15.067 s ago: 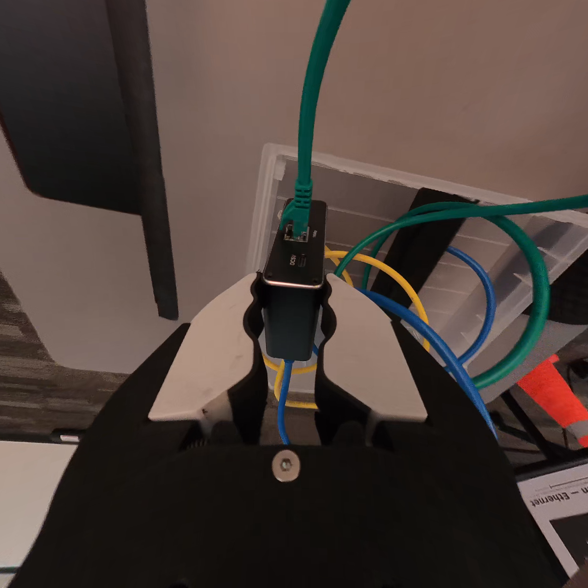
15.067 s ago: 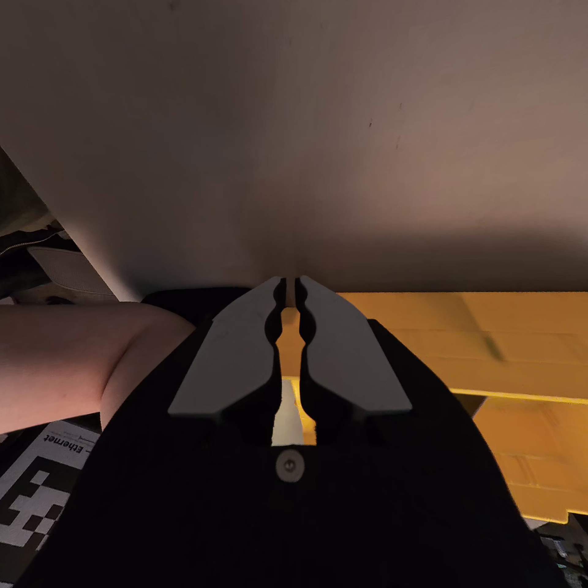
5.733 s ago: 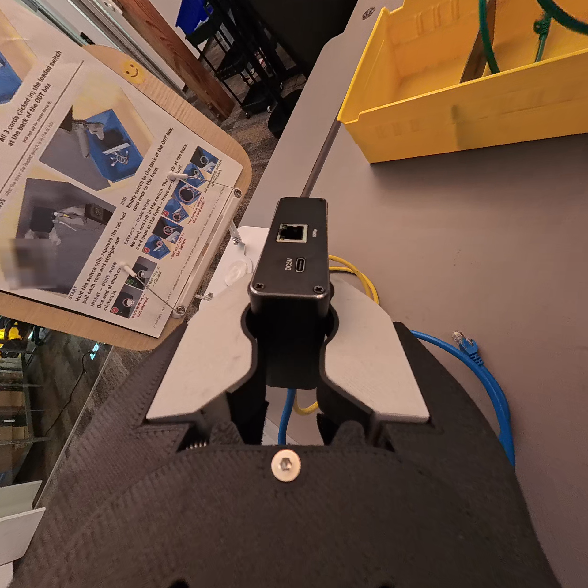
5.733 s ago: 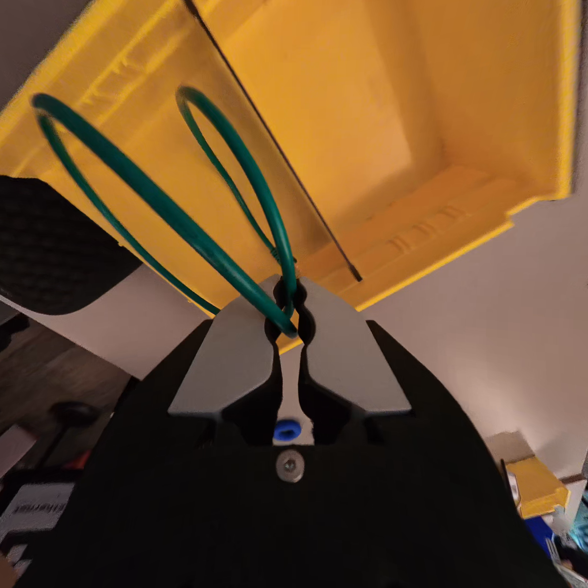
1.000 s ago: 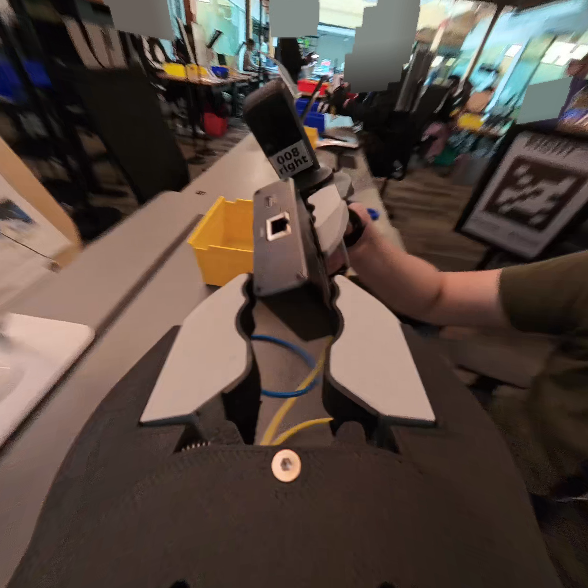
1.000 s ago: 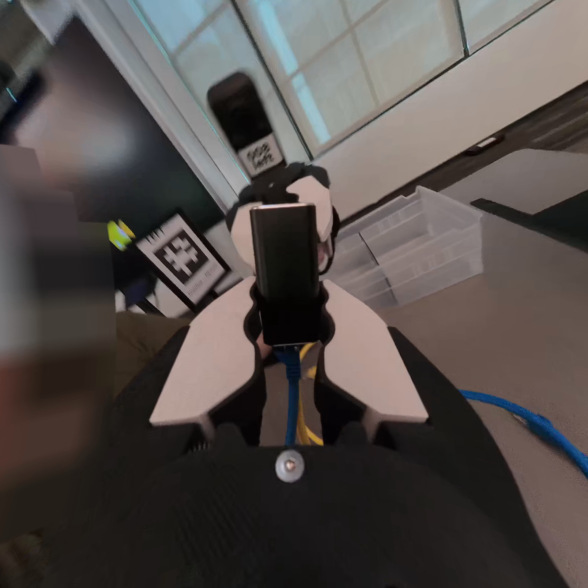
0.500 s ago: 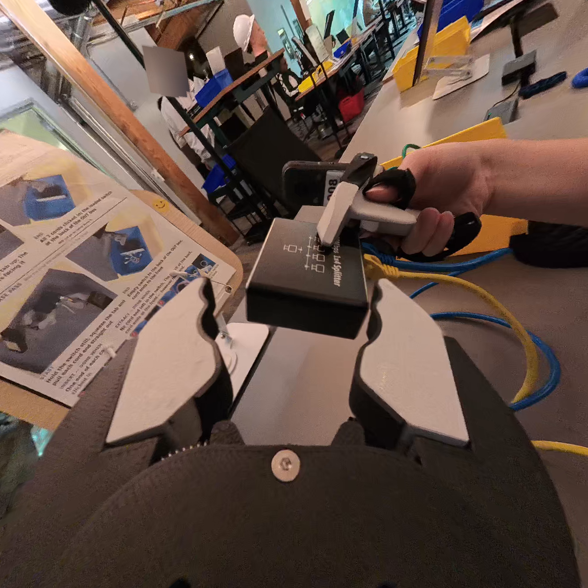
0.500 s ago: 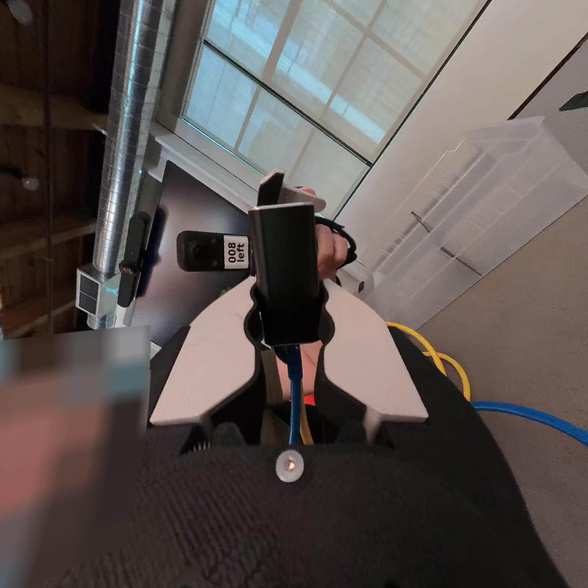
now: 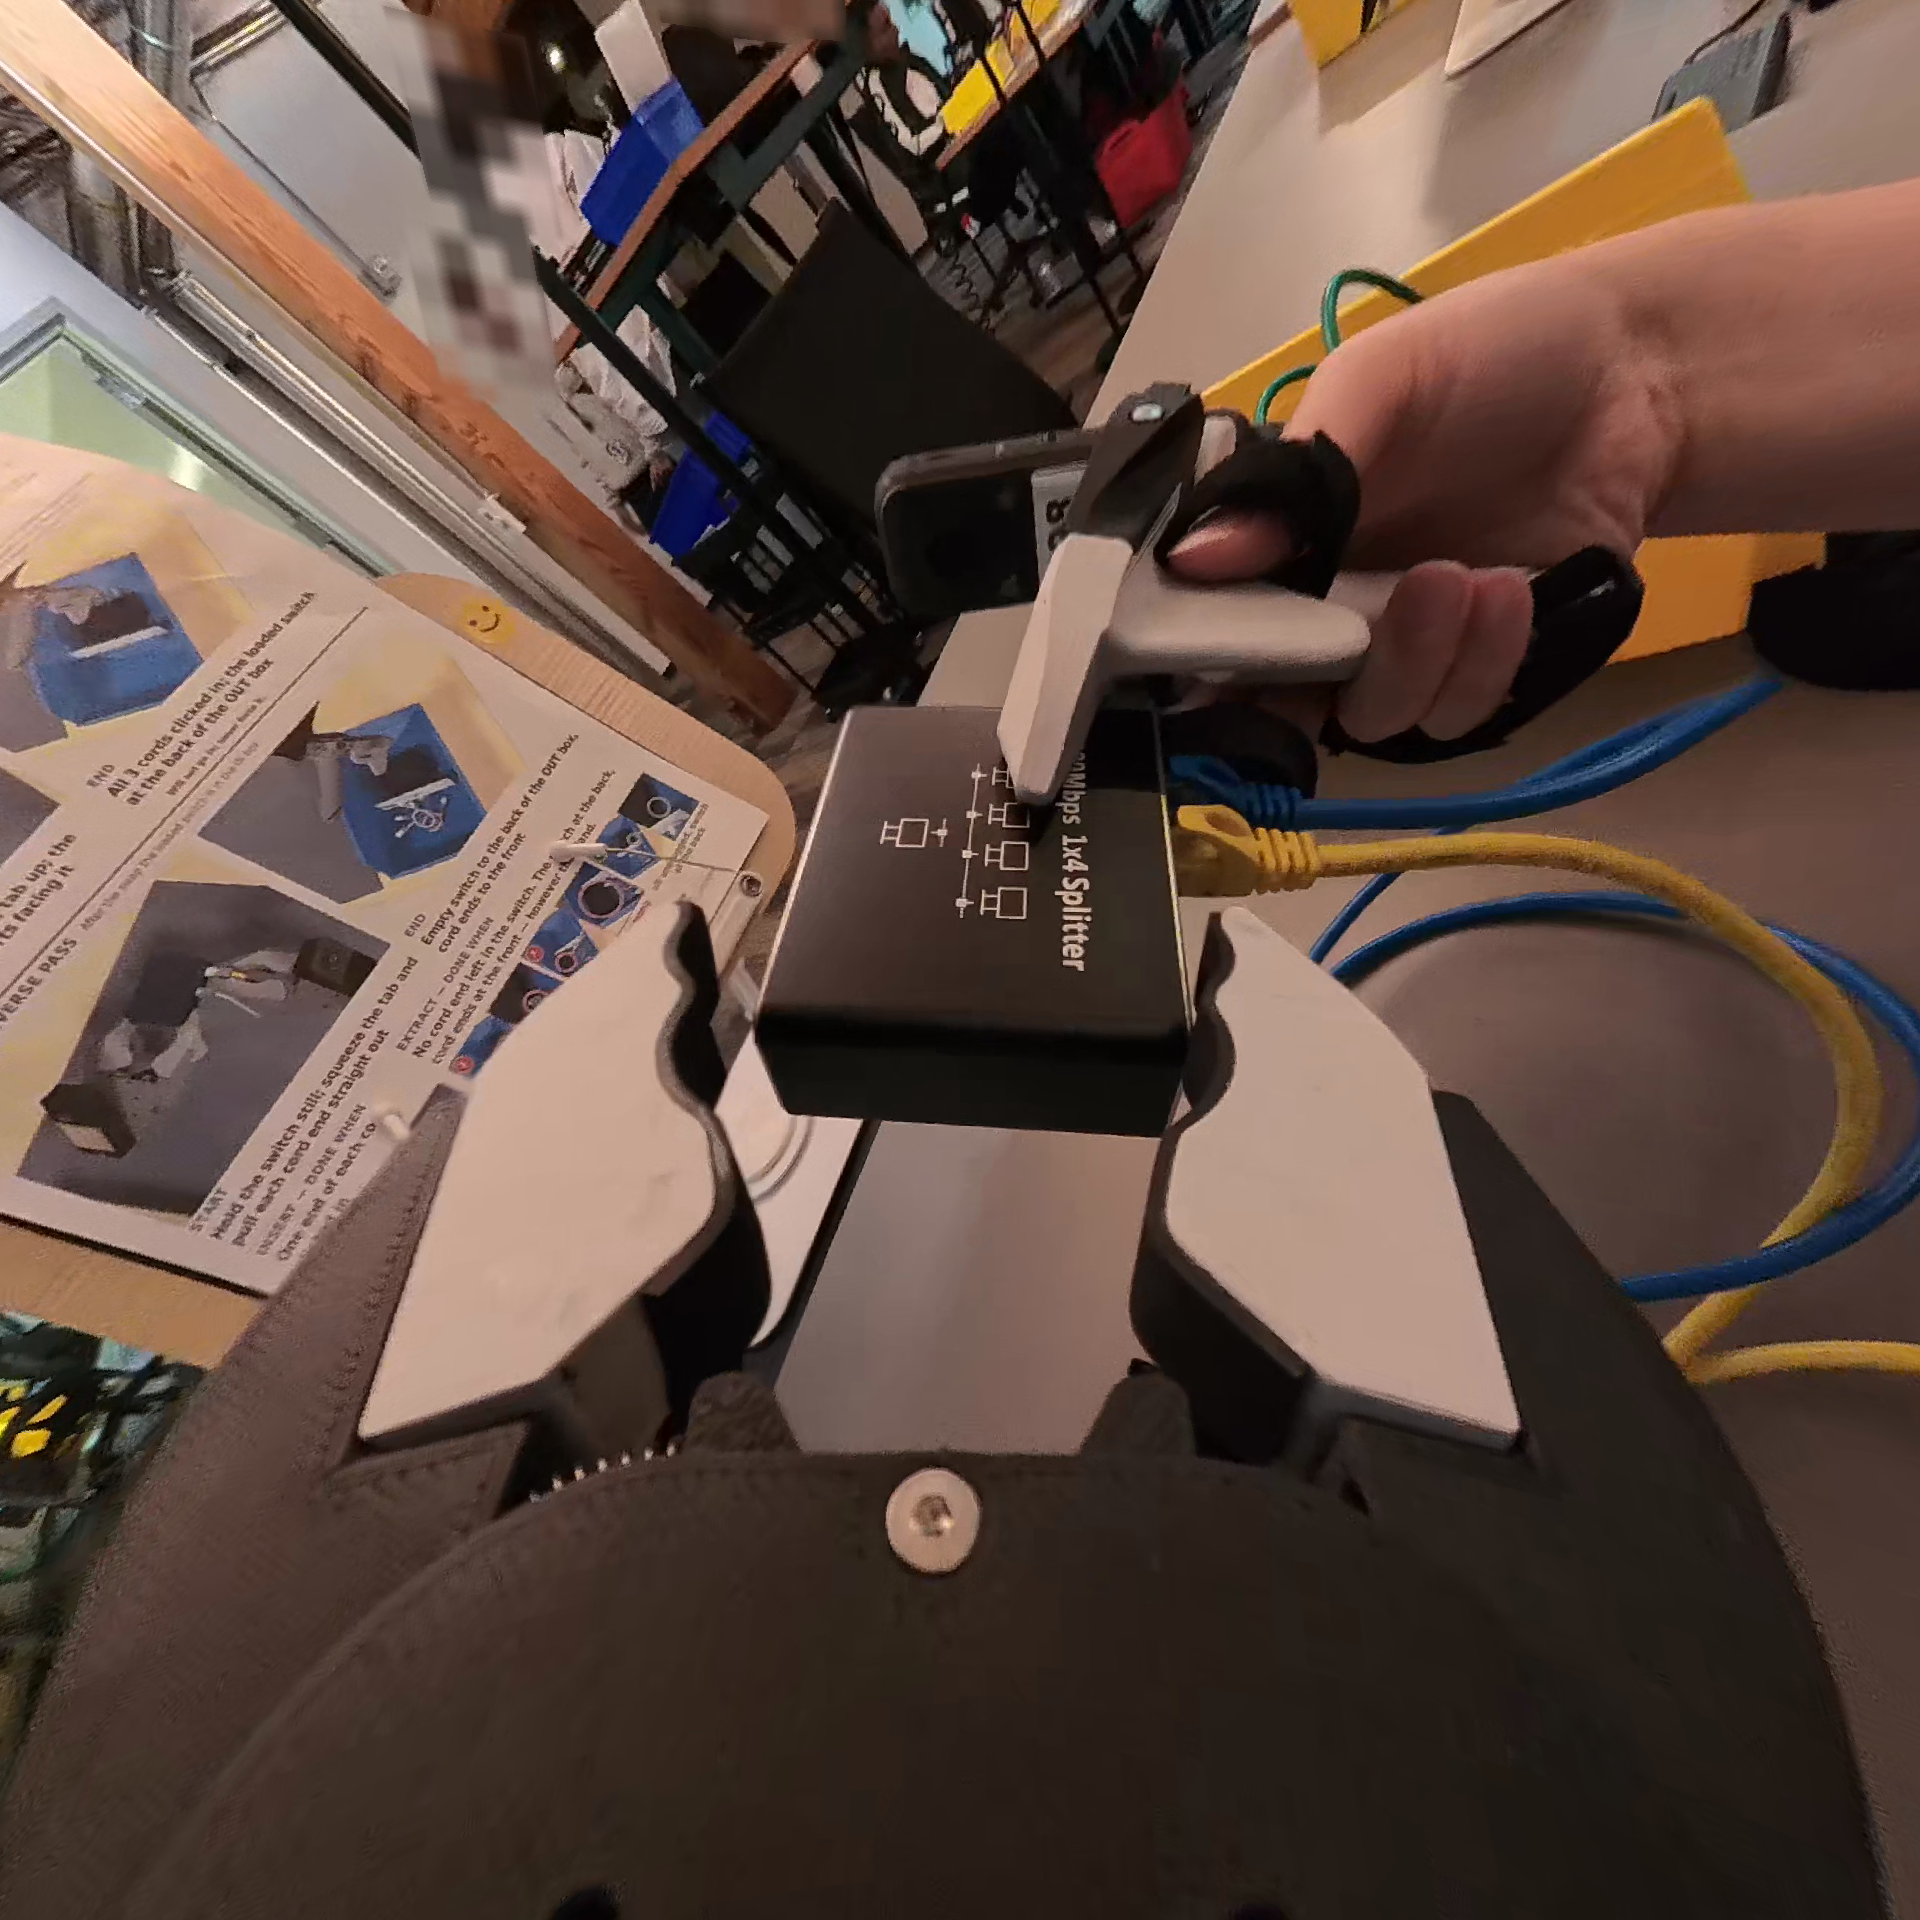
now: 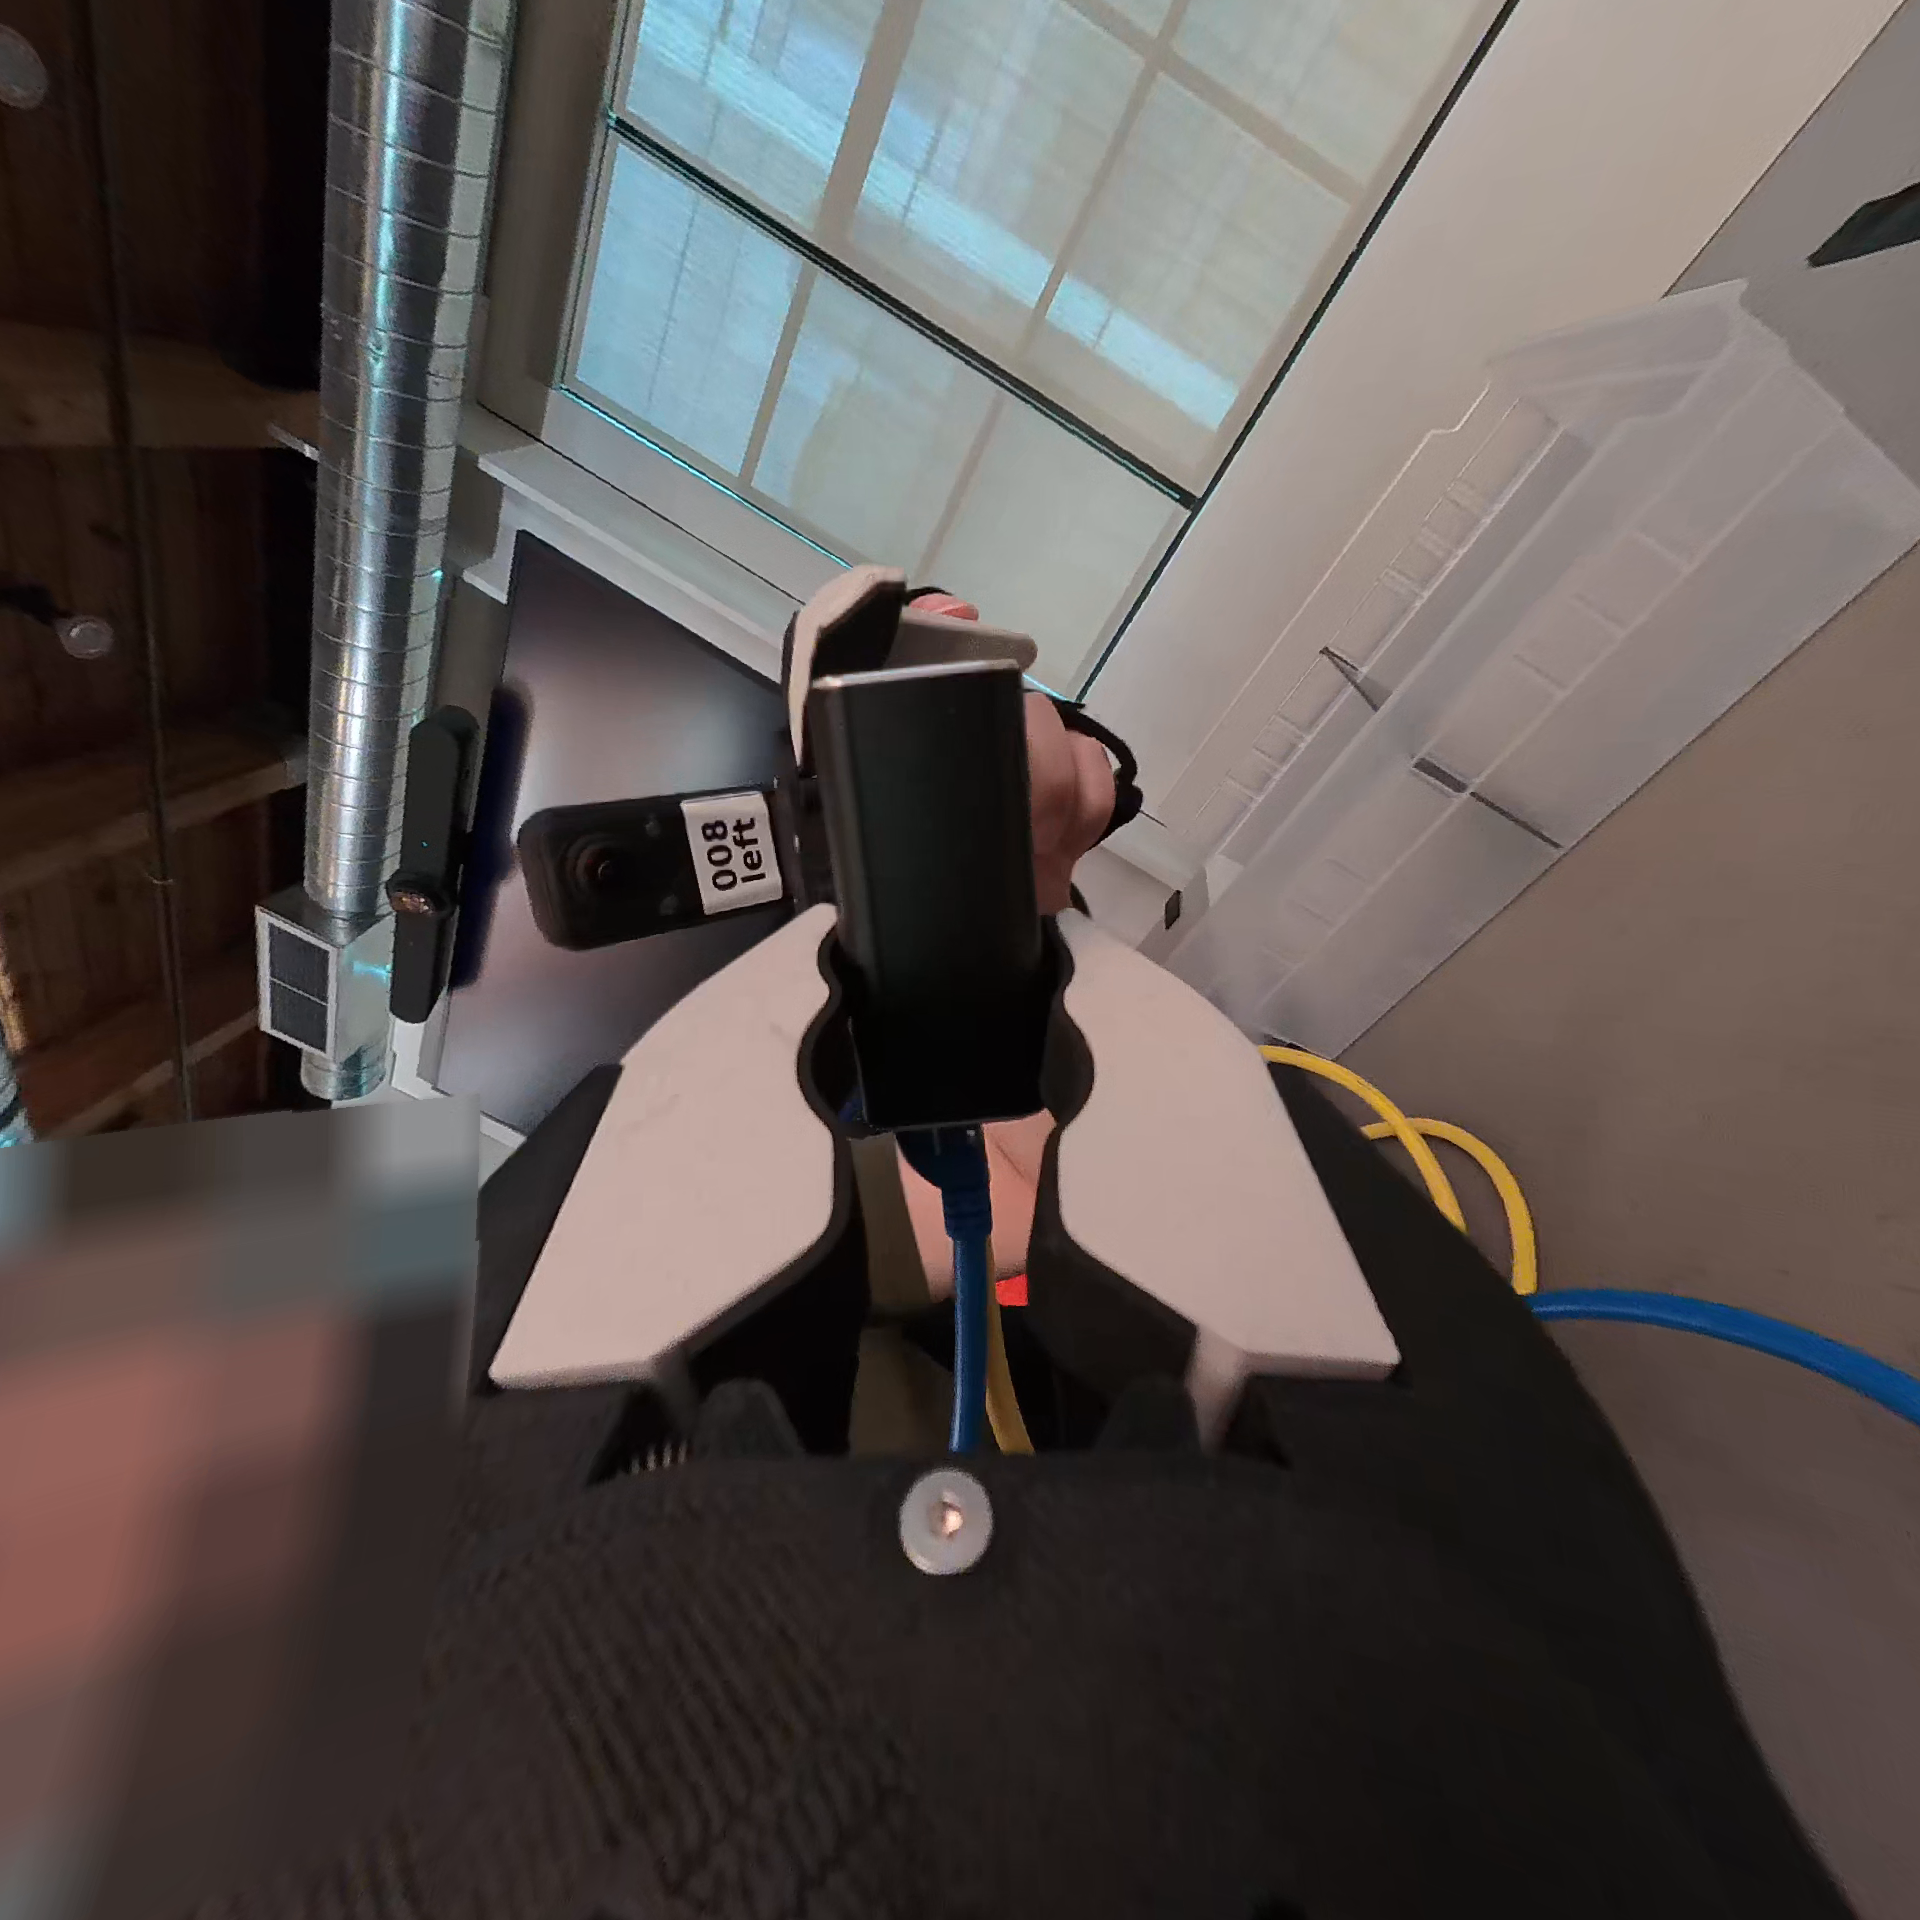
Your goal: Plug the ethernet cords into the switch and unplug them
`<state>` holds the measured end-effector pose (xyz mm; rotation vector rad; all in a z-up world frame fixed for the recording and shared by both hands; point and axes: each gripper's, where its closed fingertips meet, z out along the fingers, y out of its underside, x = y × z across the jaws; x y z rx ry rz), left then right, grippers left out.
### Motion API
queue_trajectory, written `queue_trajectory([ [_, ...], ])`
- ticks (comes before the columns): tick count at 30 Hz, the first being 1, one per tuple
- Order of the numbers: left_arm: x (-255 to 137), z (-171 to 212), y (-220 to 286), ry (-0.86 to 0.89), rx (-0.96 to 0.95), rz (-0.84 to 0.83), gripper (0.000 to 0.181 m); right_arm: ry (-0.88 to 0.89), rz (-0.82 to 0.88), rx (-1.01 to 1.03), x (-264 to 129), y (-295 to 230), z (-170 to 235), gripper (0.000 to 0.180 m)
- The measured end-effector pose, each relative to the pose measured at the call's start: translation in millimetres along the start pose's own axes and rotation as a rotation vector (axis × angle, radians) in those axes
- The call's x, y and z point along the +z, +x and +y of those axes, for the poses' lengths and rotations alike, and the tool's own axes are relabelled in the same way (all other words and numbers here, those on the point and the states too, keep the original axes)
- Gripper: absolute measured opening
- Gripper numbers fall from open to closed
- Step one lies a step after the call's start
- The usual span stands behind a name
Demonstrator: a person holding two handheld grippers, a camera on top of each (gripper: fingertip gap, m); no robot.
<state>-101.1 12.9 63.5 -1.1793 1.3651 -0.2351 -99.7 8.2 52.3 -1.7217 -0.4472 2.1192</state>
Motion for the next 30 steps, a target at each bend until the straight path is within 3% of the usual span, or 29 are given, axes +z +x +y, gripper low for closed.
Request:
queue_trajectory([
  [7,4,11,6,-0.059,0.056,0.019,0.086,-0.066,0.035,-0.055,2,2,9,0.032],
  [10,7,13,8,-0.071,0.042,0.026,0.098,-0.102,0.002,-0.061,7,-5,16,0.033],
  [12,7,13,6,-0.07,0.068,0.005,0.091,-0.092,0.027,-0.083,7,-6,14,0.032],
  [26,4,0,0,-0.035,0.143,-0.092,0.09,-0.102,0.109,-0.231,5,-19,13,0.032],
  [30,5,10,-3,-0.103,0.156,-0.102,0.092,-0.099,0.173,-0.266,6,-16,13,0.032],
])
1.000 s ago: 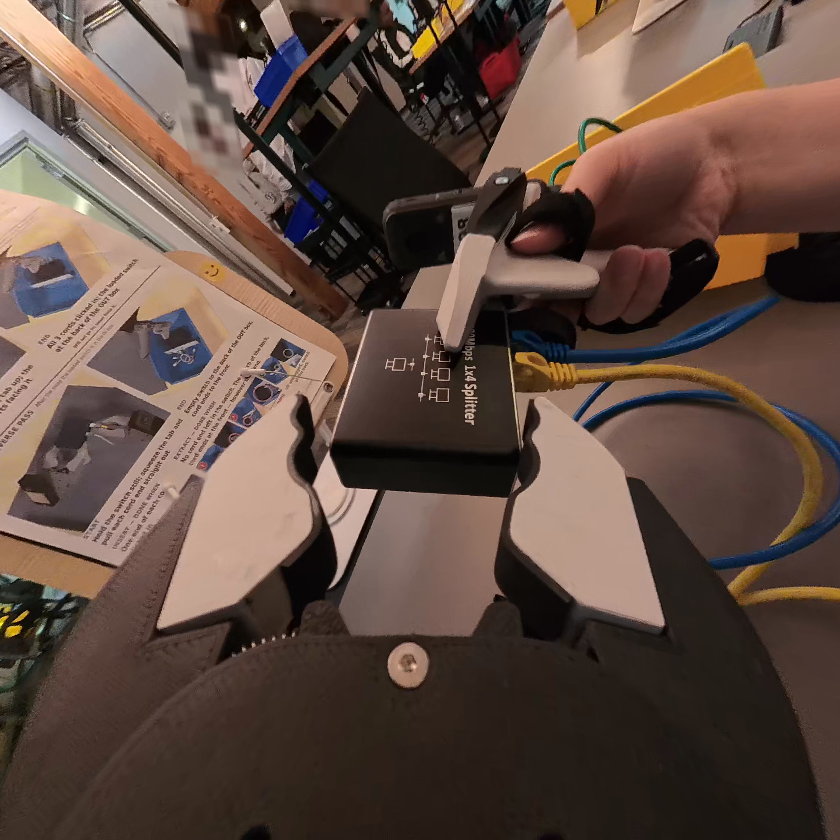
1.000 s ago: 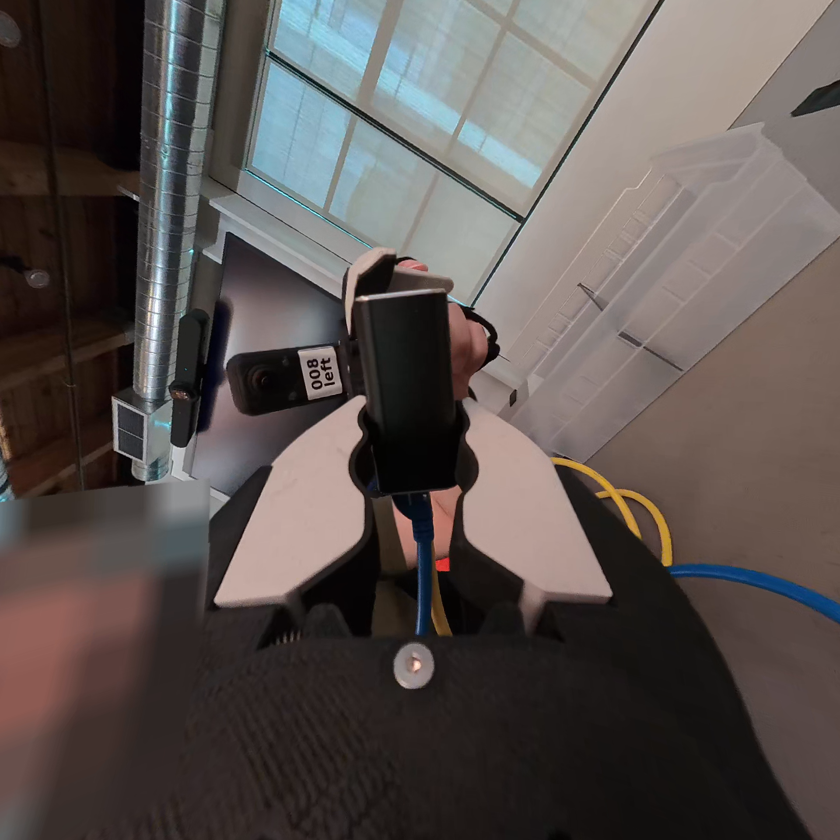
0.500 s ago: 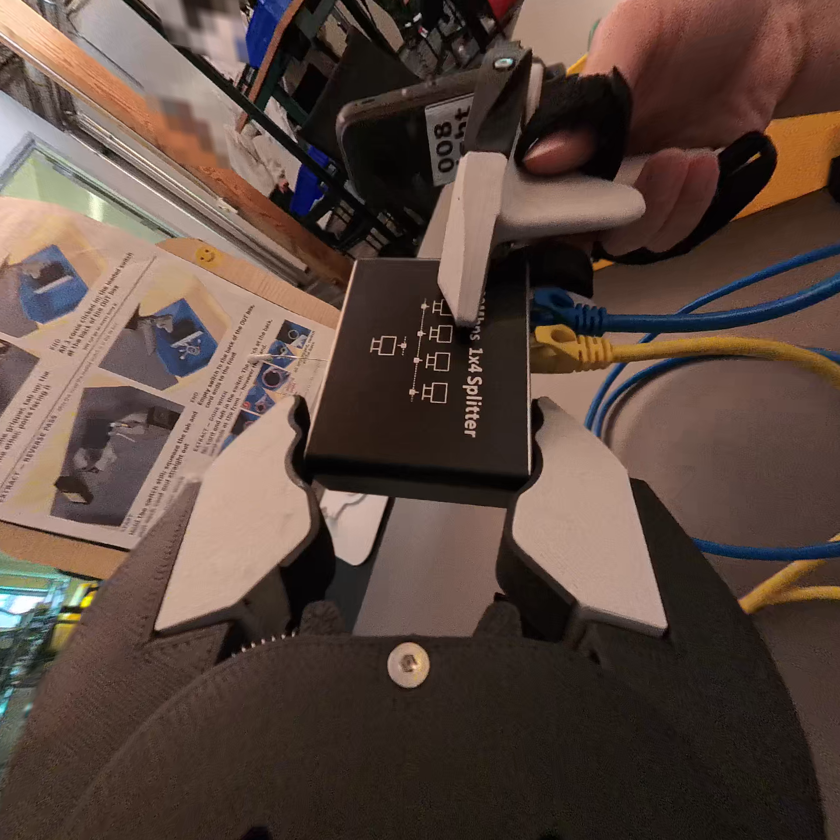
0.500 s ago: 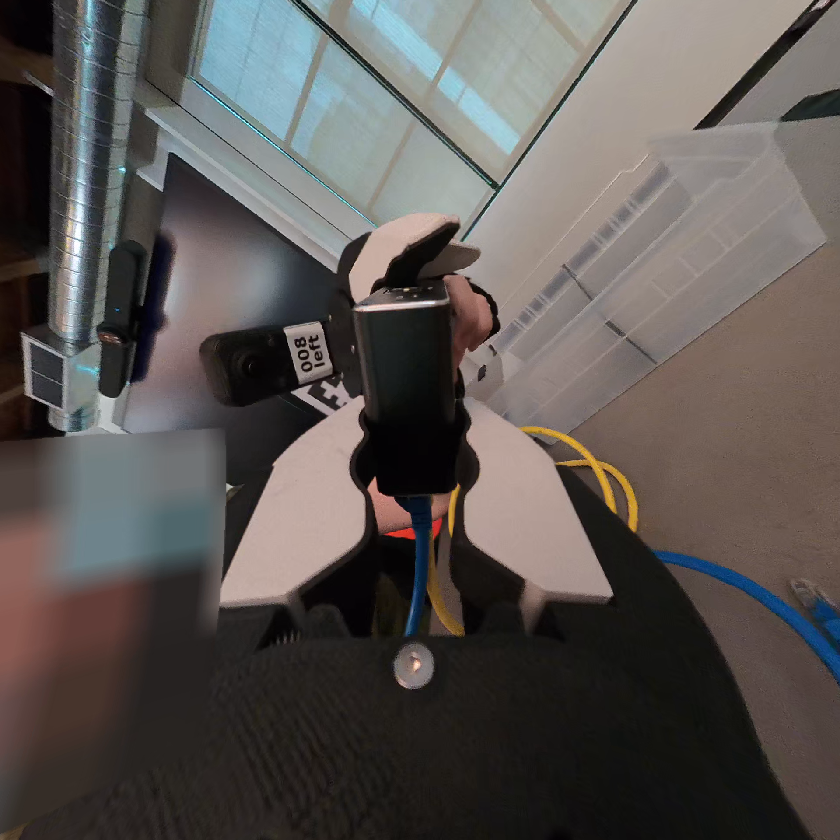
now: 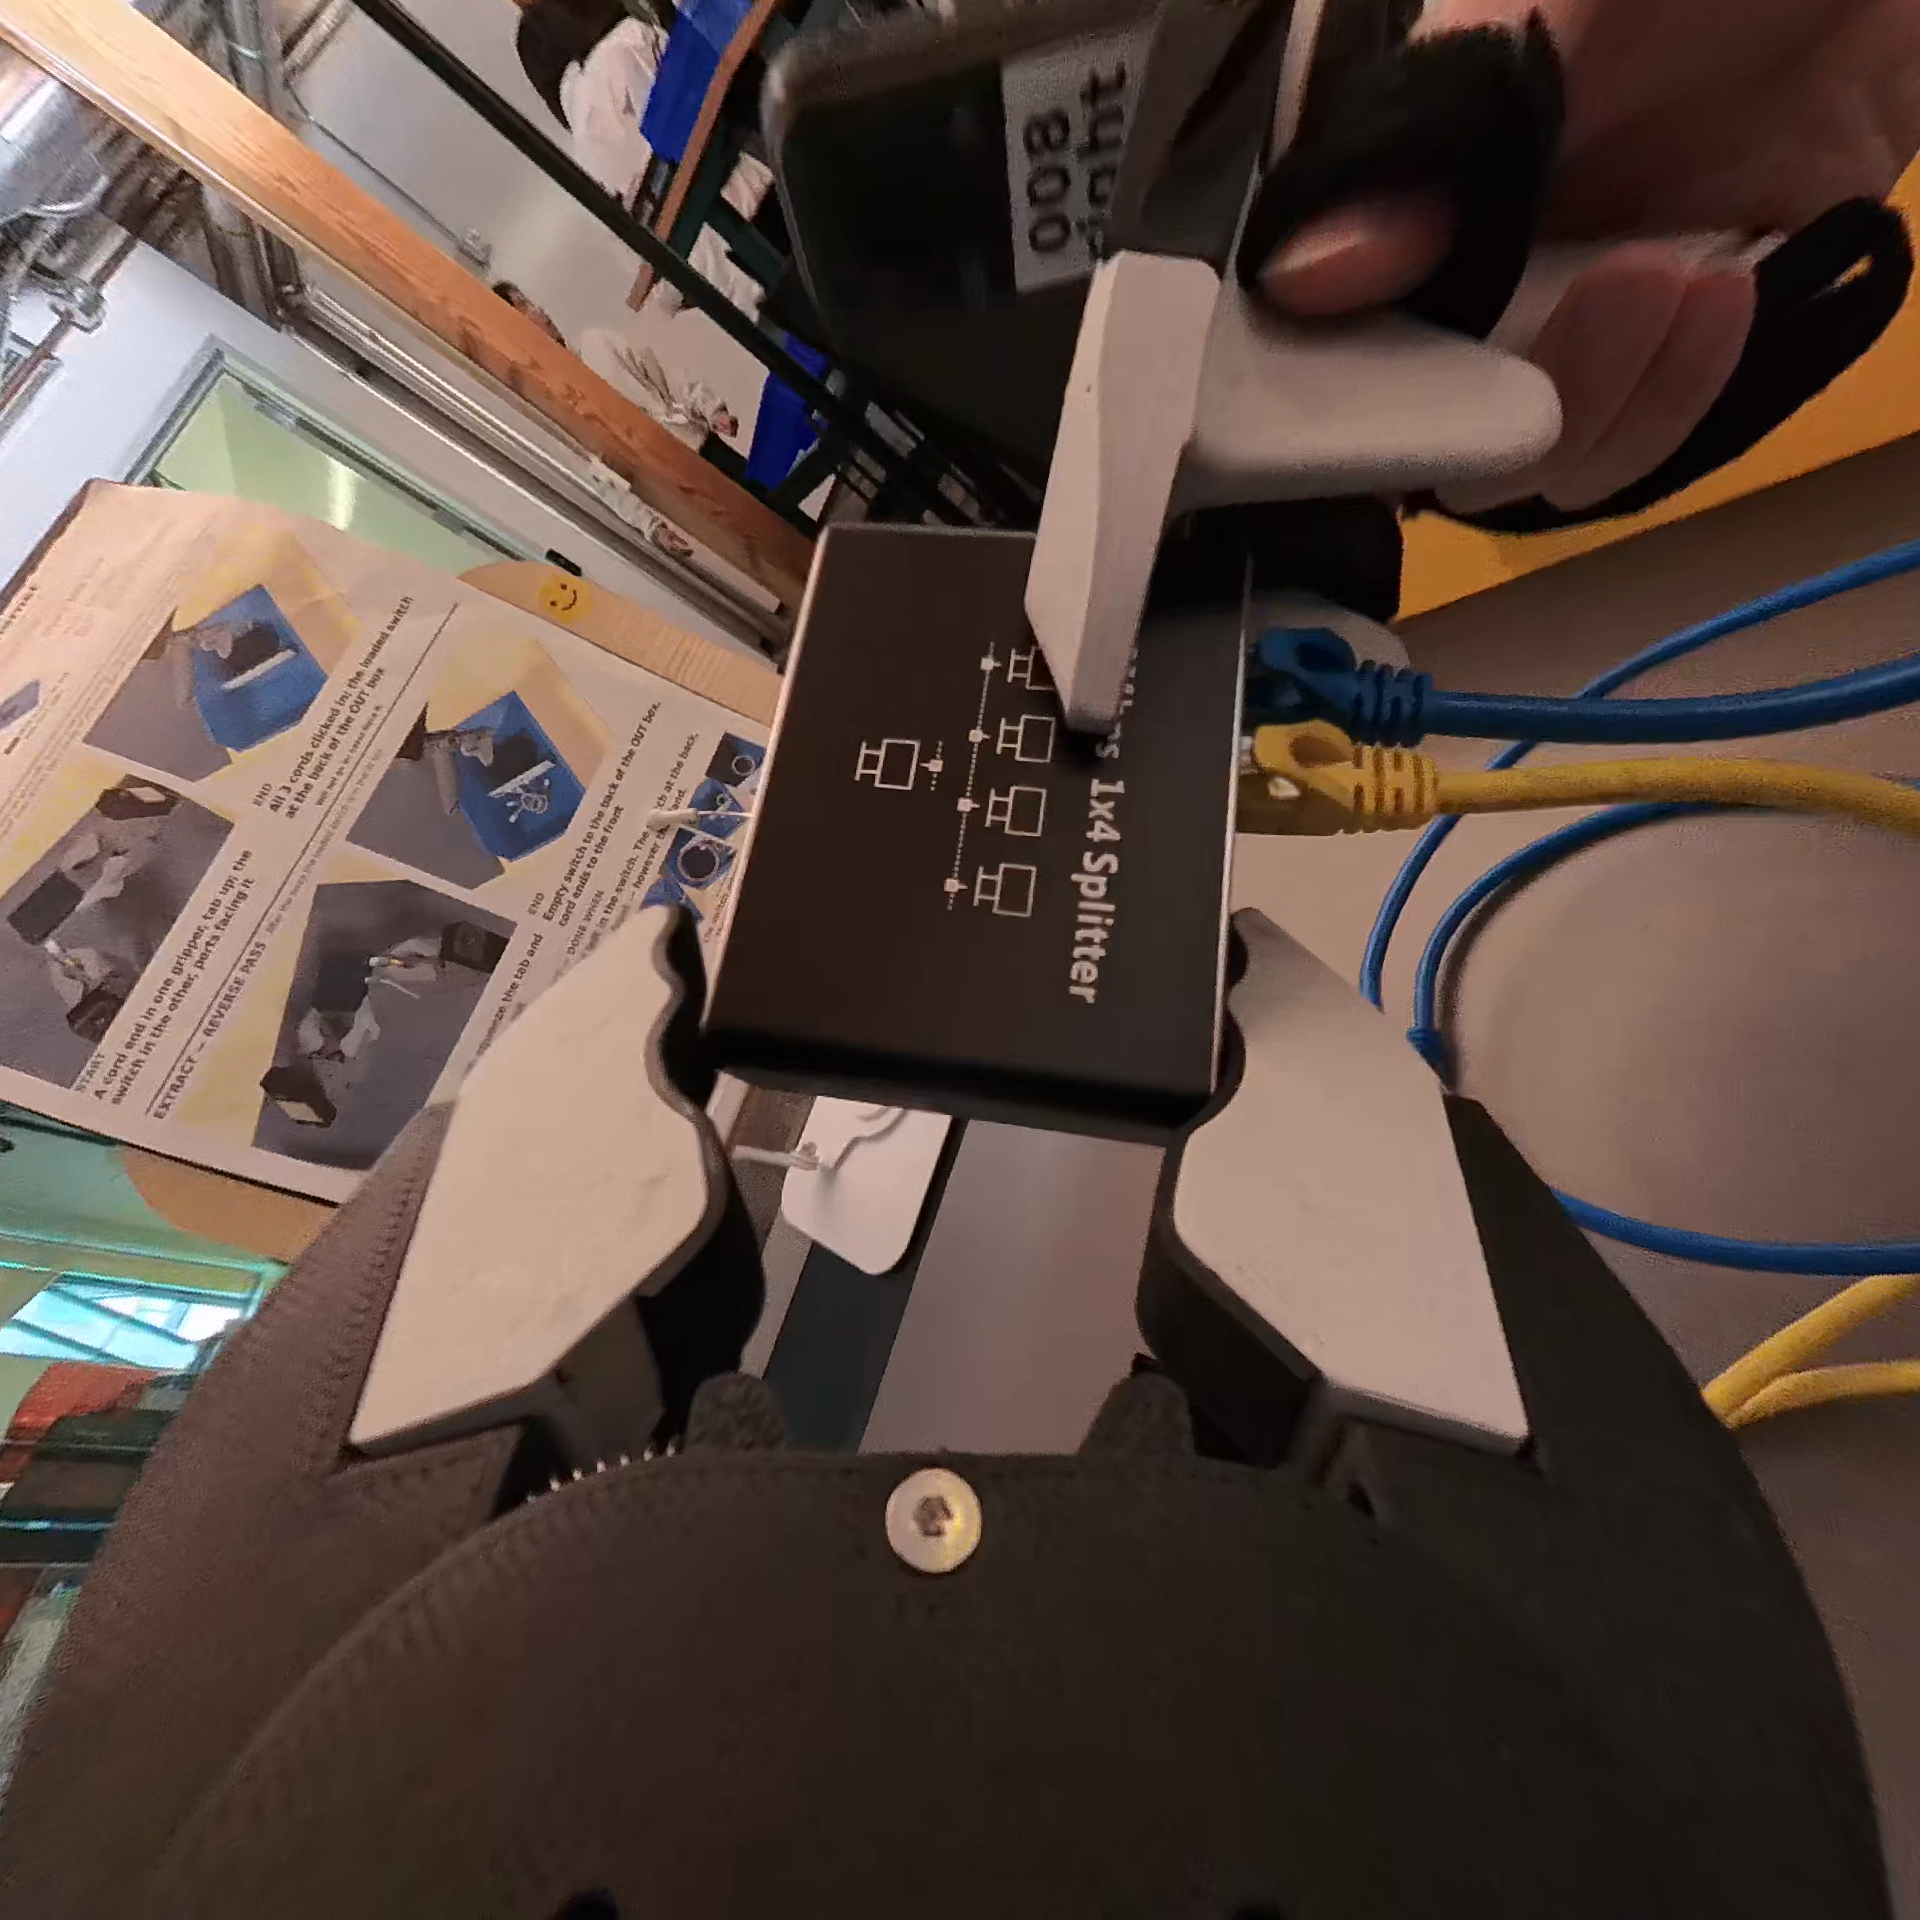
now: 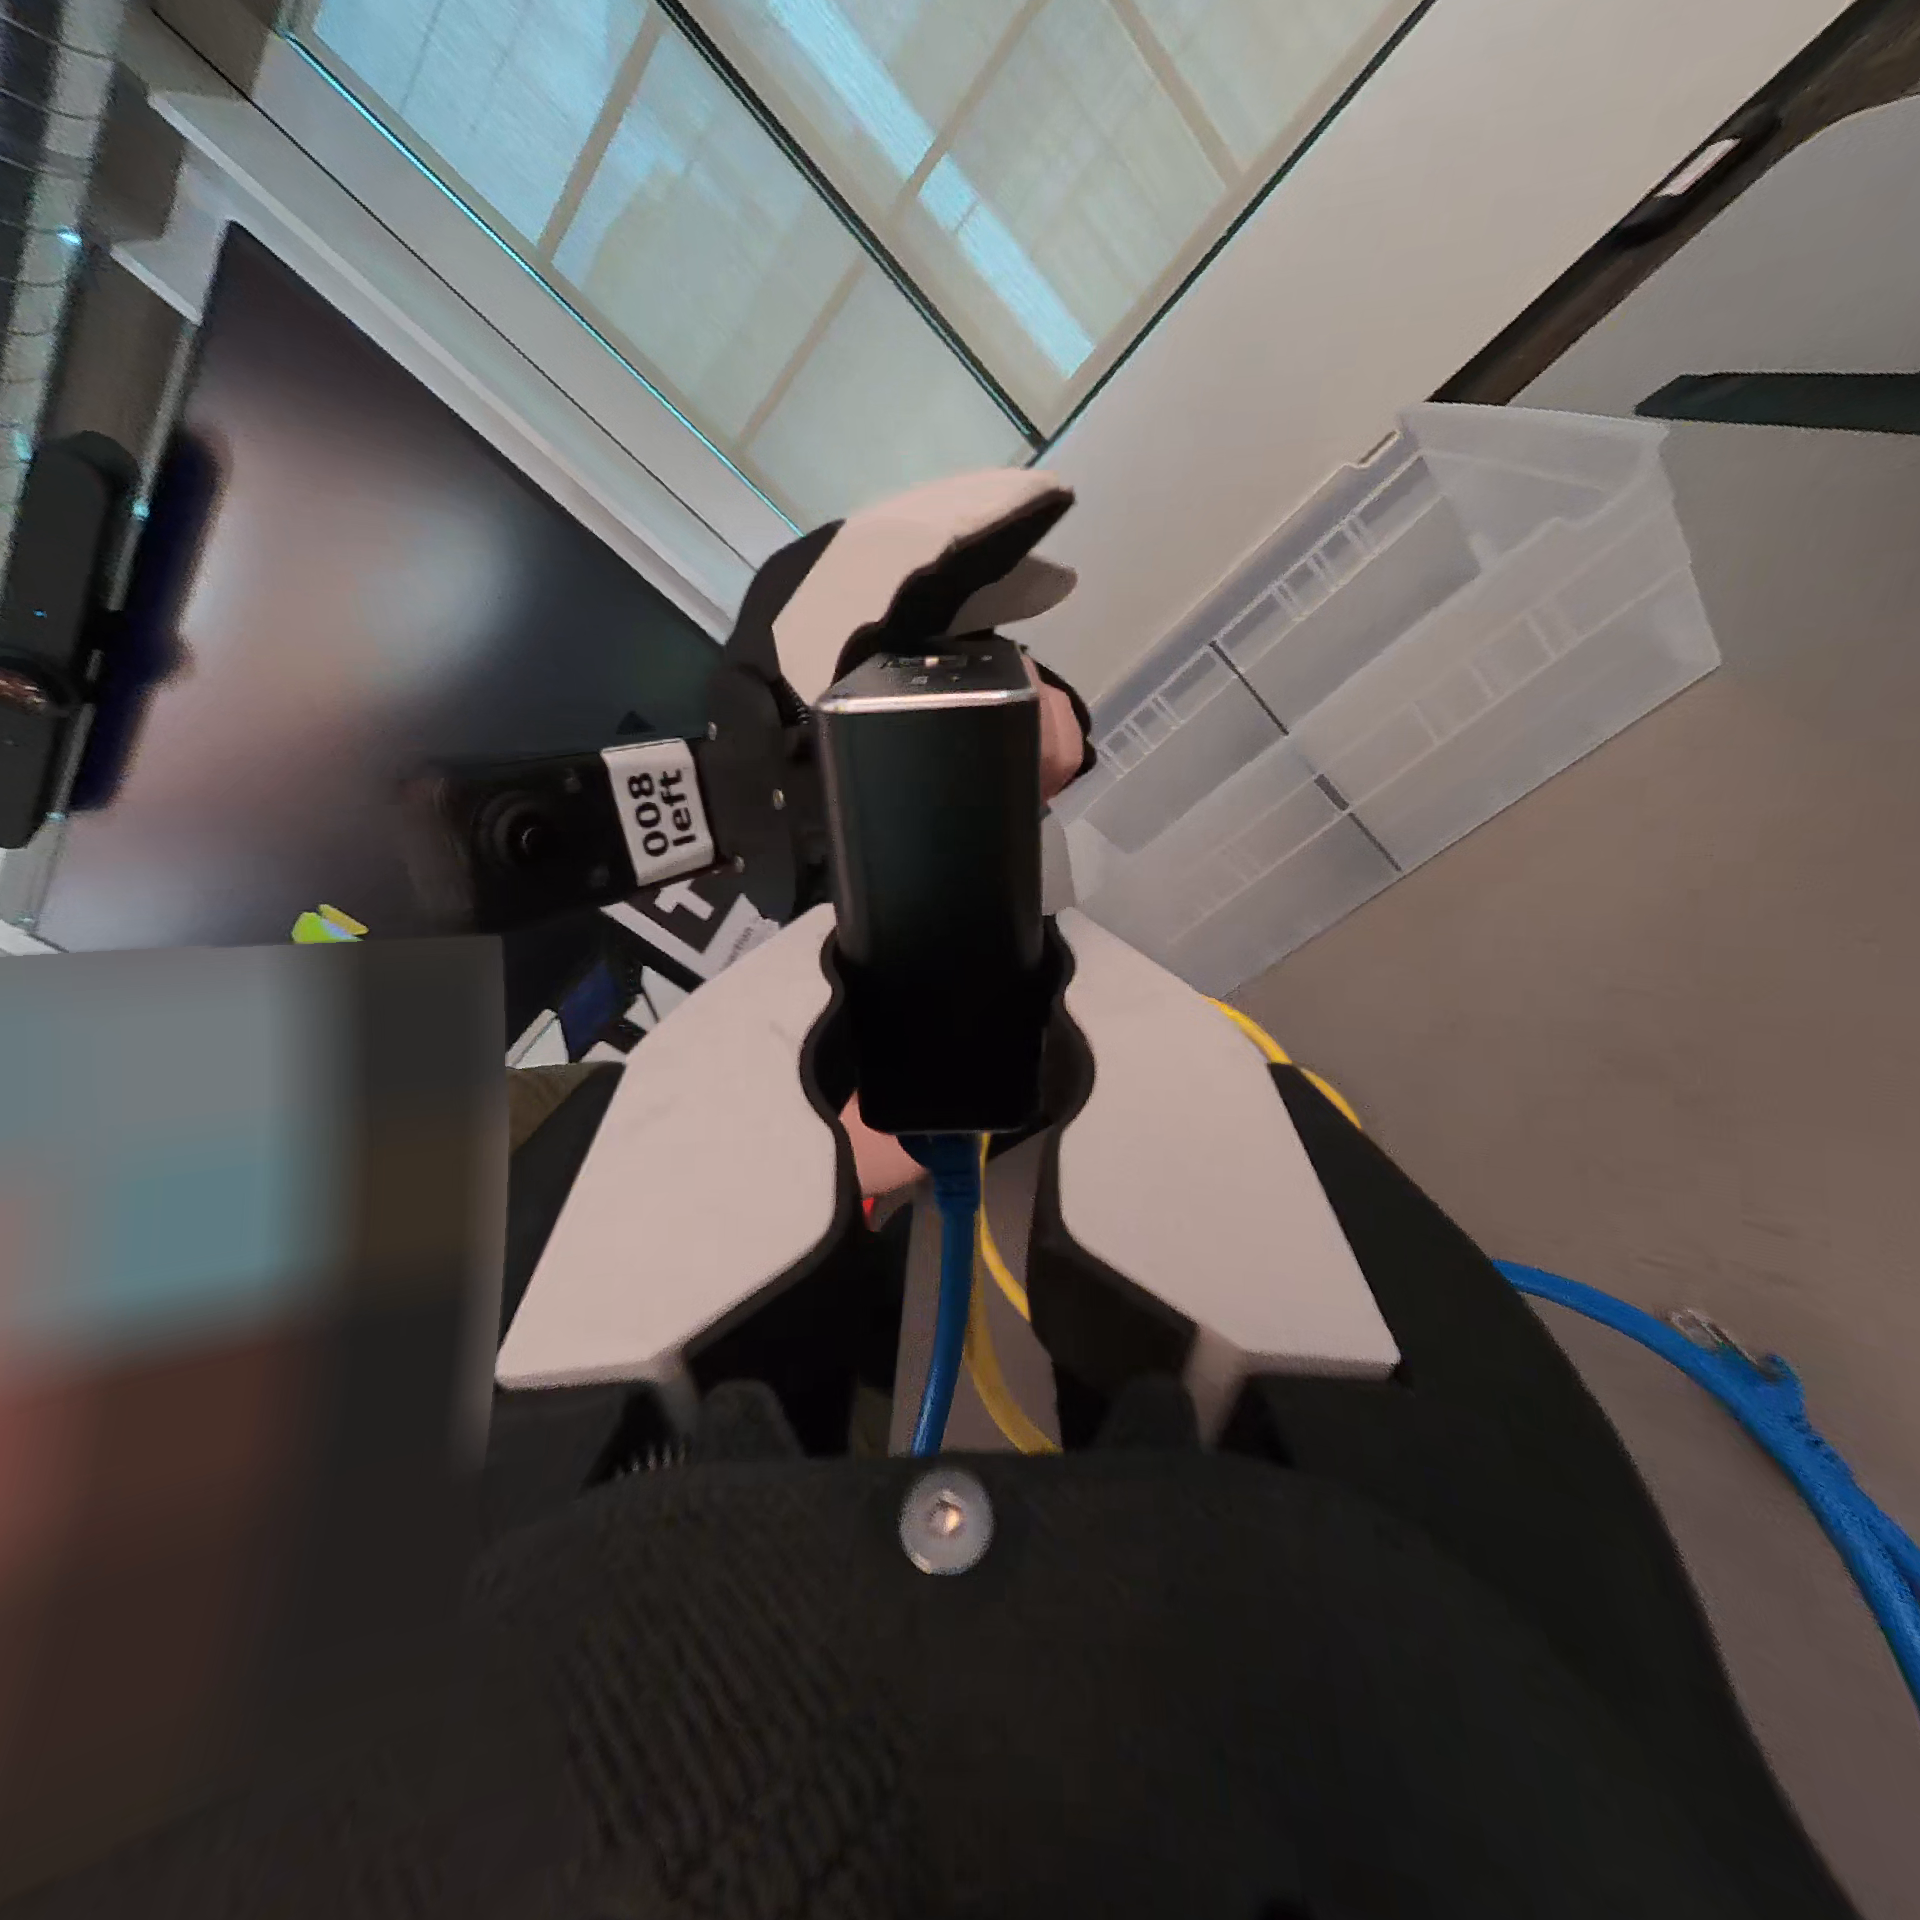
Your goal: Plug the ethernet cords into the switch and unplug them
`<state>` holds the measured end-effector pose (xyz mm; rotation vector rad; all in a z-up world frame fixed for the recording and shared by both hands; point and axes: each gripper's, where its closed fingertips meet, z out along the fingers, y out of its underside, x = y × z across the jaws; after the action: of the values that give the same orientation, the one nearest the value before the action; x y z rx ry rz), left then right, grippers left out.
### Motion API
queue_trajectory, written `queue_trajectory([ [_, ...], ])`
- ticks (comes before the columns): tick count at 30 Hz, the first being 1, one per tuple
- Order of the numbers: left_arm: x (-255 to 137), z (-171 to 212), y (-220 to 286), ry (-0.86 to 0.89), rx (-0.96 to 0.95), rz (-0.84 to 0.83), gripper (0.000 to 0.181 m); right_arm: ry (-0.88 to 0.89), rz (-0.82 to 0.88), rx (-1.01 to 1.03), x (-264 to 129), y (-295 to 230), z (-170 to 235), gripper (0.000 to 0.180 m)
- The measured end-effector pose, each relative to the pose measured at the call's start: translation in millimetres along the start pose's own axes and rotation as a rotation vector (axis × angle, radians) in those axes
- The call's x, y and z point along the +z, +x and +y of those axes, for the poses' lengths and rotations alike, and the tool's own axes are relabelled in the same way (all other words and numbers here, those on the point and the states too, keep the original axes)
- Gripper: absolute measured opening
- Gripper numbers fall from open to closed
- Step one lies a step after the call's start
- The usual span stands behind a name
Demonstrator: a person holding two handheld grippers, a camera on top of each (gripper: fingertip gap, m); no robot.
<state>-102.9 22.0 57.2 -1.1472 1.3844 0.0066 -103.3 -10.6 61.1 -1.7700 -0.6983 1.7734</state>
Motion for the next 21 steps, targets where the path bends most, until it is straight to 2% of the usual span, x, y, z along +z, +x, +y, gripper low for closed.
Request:
queue_trajectory([
  [10,2,8,-3,-0.075,0.07,-0.042,0.09,-0.025,0.11,-0.083,1,1,3,0.032],
  [14,2,3,-1,-0.027,0.006,-0.011,0.09,0.003,0.045,-0.02,-1,1,-1,0.032],
  [21,-11,-25,1,0.178,-0.103,0.068,0.09,0.022,-0.172,0.123,-1,-12,-2,0.031],
])
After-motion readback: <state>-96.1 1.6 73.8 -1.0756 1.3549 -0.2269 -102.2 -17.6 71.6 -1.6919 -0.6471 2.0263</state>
